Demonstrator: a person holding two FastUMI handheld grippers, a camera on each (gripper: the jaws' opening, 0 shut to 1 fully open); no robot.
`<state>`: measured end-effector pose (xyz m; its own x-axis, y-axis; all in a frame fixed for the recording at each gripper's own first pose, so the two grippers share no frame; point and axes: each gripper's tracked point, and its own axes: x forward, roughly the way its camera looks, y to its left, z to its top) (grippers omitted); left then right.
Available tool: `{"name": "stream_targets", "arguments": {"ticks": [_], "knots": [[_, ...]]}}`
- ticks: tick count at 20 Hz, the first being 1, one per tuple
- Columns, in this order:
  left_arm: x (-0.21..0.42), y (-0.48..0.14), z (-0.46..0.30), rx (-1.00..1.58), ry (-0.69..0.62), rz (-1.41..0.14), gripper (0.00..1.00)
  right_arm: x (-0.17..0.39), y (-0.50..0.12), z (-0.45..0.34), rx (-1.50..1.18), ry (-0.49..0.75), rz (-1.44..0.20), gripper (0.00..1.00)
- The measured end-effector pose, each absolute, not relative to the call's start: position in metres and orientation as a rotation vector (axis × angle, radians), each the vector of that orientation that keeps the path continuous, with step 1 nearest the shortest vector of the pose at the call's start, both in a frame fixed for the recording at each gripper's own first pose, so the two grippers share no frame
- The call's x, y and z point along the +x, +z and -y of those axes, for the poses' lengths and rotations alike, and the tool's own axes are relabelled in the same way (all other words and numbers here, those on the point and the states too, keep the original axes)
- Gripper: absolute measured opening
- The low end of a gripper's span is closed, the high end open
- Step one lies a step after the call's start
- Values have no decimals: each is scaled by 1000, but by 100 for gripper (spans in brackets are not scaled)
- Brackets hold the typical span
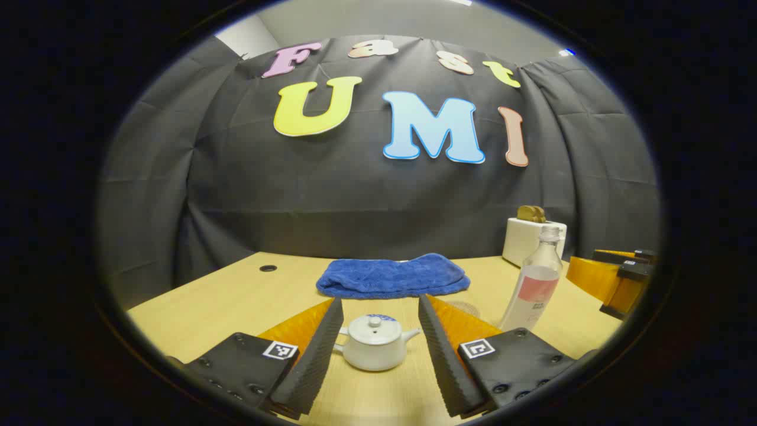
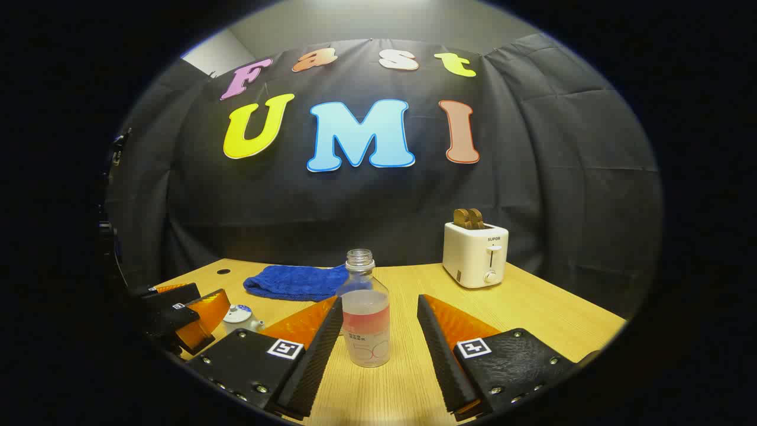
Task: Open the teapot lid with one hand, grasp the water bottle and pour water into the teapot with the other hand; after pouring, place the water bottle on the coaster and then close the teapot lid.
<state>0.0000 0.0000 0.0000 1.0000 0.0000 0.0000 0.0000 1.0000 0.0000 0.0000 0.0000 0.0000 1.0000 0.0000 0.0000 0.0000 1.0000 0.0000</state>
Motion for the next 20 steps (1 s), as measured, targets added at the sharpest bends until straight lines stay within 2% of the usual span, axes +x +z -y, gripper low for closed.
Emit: {"name": "stream_targets", "arguments": {"ticks": [20], "knots": [[27,-4,-3,55,-13,9,85,7,-11,5,-3,-17,-28,80]]}}
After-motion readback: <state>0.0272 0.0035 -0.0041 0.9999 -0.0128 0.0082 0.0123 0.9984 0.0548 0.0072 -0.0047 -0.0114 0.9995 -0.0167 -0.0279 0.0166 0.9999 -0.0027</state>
